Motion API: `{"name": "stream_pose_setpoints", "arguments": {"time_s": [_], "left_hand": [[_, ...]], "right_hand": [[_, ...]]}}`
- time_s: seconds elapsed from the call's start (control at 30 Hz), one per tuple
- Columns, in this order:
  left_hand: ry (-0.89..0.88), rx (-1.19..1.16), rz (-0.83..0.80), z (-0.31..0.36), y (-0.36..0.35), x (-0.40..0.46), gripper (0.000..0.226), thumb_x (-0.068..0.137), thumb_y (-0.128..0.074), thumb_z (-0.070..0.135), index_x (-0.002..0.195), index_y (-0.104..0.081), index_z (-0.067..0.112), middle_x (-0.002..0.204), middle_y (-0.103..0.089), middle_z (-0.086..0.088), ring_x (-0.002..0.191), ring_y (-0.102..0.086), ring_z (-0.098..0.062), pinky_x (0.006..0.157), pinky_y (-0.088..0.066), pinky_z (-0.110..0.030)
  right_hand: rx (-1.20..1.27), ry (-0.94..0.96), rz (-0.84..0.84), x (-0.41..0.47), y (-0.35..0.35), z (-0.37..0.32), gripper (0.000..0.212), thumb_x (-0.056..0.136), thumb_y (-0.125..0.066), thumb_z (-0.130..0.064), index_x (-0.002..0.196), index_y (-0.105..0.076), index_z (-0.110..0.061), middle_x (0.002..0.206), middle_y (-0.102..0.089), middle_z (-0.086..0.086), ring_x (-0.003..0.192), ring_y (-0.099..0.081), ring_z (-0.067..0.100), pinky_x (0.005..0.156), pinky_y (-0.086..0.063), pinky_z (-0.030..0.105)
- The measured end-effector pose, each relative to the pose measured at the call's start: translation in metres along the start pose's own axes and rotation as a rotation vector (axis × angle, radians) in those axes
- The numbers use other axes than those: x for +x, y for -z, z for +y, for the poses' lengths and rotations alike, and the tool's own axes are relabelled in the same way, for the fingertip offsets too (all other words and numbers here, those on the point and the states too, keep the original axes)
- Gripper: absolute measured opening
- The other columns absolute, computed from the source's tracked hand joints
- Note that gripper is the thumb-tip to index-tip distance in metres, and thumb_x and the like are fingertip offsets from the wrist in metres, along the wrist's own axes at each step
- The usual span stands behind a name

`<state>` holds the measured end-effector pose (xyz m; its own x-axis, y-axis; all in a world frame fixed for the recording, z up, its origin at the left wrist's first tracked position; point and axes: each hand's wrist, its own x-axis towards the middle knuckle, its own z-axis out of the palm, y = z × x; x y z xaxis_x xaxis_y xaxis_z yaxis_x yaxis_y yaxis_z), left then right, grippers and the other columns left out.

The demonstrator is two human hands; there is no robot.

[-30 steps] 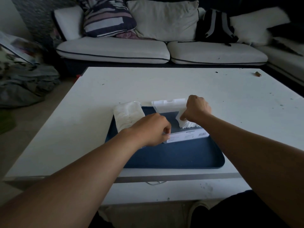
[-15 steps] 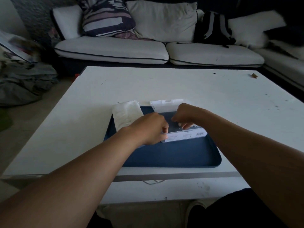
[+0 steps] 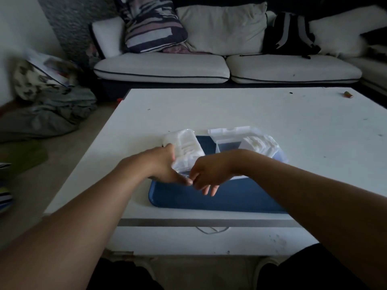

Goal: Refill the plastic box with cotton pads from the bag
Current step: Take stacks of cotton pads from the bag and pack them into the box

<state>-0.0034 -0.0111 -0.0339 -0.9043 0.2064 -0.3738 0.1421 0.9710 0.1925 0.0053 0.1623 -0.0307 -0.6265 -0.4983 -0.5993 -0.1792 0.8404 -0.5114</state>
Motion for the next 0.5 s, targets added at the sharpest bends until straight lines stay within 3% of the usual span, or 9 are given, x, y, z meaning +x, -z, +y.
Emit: {"name": "stream_pose_setpoints", "arguments": {"time_s": [0.03, 0.1, 0.17, 0.23, 0.3, 0.4, 0.5], "left_hand": [[0.022, 0.01, 0.016, -0.001, -0.004, 0.004, 0.1, 0.054, -0.075, 0.074, 0.133, -0.046, 0.02, 0.11, -0.066, -0.001, 0.091, -0.064, -0.019, 0.083, -0.057, -0.038], [0.076, 0.045, 0.119, -0.001, -0.009, 0.009, 0.067, 0.084, -0.066, 0.042, 0.14, -0.042, 0.012, 0.118, -0.064, -0.011, 0.09, -0.06, -0.024, 0.078, -0.052, -0.035], [0.084, -0.05, 0.242, -0.001, -0.008, 0.012, 0.043, 0.095, -0.053, 0.019, 0.134, -0.041, 0.005, 0.12, -0.06, -0.018, 0.092, -0.057, -0.03, 0.075, -0.044, -0.036], [0.048, -0.244, 0.374, -0.003, -0.005, 0.015, 0.024, 0.103, -0.043, 0.021, 0.121, -0.04, 0.006, 0.116, -0.059, -0.018, 0.095, -0.057, -0.032, 0.072, -0.041, -0.037], [0.008, -0.389, 0.5, -0.002, -0.002, 0.015, 0.014, 0.106, -0.036, 0.025, 0.108, -0.037, 0.011, 0.107, -0.058, -0.015, 0.087, -0.055, -0.028, 0.062, -0.038, -0.035], [-0.012, -0.47, 0.599, 0.006, 0.001, 0.016, 0.01, 0.105, -0.036, 0.023, 0.106, -0.036, 0.013, 0.101, -0.057, -0.012, 0.082, -0.055, -0.027, 0.055, -0.036, -0.033], [-0.017, -0.494, 0.644, 0.013, 0.001, 0.016, 0.01, 0.105, -0.04, 0.021, 0.108, -0.036, 0.012, 0.101, -0.056, -0.011, 0.085, -0.057, -0.028, 0.055, -0.037, -0.03]], "right_hand": [[-0.078, -0.012, 0.02, 0.009, -0.003, 0.001, 0.027, 0.1, -0.057, -0.009, 0.126, -0.054, -0.003, 0.114, -0.071, 0.018, 0.089, -0.072, 0.02, 0.08, -0.061, 0.032], [-0.205, -0.005, 0.14, 0.021, -0.003, 0.001, 0.043, 0.096, -0.059, -0.008, 0.137, -0.045, -0.005, 0.124, -0.068, 0.016, 0.092, -0.071, 0.02, 0.085, -0.059, 0.036], [-0.268, 0.027, 0.322, 0.024, 0.001, -0.003, 0.055, 0.095, -0.057, -0.008, 0.147, -0.038, -0.008, 0.133, -0.061, 0.014, 0.1, -0.063, 0.025, 0.087, -0.052, 0.03], [-0.273, 0.07, 0.51, 0.025, 0.004, -0.004, 0.051, 0.099, -0.053, -0.018, 0.148, -0.041, -0.011, 0.132, -0.06, 0.013, 0.113, -0.058, 0.029, 0.086, -0.044, 0.029], [-0.254, 0.087, 0.656, 0.028, 0.008, -0.003, 0.038, 0.101, -0.049, -0.025, 0.136, -0.054, -0.011, 0.123, -0.064, 0.015, 0.107, -0.06, 0.032, 0.082, -0.046, 0.034], [-0.201, 0.085, 0.788, 0.029, 0.012, -0.002, 0.032, 0.101, -0.049, -0.021, 0.131, -0.057, -0.014, 0.115, -0.066, 0.015, 0.094, -0.064, 0.033, 0.079, -0.054, 0.041], [-0.187, 0.109, 0.866, 0.029, 0.014, -0.002, 0.037, 0.1, -0.051, -0.019, 0.137, -0.05, -0.016, 0.114, -0.065, 0.015, 0.094, -0.062, 0.033, 0.07, -0.045, 0.035]]}}
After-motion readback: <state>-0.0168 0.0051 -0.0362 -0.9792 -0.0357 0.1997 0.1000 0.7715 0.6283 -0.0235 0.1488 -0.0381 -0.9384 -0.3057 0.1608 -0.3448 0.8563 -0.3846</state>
